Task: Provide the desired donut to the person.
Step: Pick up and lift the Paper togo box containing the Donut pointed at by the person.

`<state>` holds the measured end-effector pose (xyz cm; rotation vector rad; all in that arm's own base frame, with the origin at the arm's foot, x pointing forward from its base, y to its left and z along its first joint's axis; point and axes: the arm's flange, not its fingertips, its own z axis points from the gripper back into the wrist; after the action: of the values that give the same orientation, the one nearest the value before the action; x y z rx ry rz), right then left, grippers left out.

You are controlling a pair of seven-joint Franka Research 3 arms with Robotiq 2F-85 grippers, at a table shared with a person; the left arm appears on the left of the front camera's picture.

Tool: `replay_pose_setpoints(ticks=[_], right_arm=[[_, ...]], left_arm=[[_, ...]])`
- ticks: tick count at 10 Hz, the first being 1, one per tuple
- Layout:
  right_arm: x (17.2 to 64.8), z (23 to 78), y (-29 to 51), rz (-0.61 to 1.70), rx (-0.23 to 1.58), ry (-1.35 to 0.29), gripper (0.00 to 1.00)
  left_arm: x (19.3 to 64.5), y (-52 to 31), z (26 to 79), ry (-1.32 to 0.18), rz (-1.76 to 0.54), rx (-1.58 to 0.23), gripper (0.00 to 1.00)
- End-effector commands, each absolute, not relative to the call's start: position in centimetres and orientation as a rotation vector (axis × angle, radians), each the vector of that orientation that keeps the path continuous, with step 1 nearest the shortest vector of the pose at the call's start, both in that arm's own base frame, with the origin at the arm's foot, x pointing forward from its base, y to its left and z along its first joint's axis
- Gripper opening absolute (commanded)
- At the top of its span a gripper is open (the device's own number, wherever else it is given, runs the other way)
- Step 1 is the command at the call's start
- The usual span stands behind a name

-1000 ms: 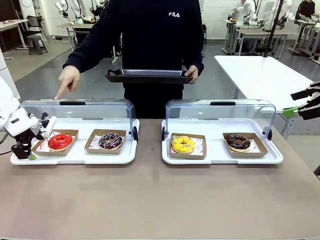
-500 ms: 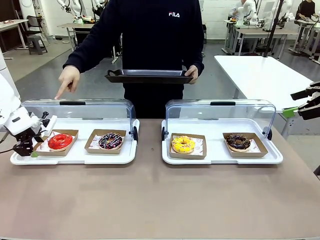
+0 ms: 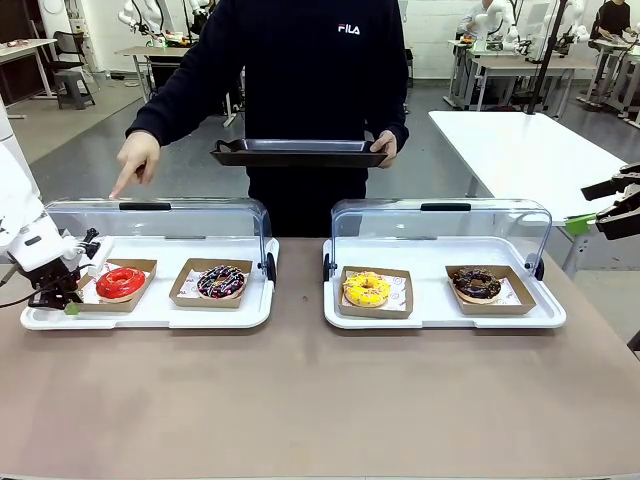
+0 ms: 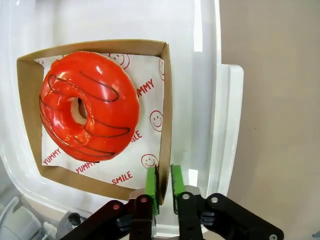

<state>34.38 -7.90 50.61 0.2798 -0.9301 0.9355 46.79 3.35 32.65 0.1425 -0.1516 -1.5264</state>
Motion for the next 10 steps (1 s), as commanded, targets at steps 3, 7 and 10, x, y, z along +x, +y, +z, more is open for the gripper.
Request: replay_pose_setpoints(ticks=[3,7,10], right_arm=[[34.5,50.4,-7.9,0.941,0.296,-0.943,1.0],[34.5,50.4,-7.9,0.941,0.296,-0.943,1.0],[34.5,50.4,-7.9,0.941,0.296,-0.943,1.0]], left_arm=[[46.8,3.5,33.3,-0.126,-1.548,0.114,0.0],[44.8,3.9,34.9,-0.264,-1.535,0.137,0.0],[40.3,5.2,37.2,-0.305,-1.524,0.136,0.0]])
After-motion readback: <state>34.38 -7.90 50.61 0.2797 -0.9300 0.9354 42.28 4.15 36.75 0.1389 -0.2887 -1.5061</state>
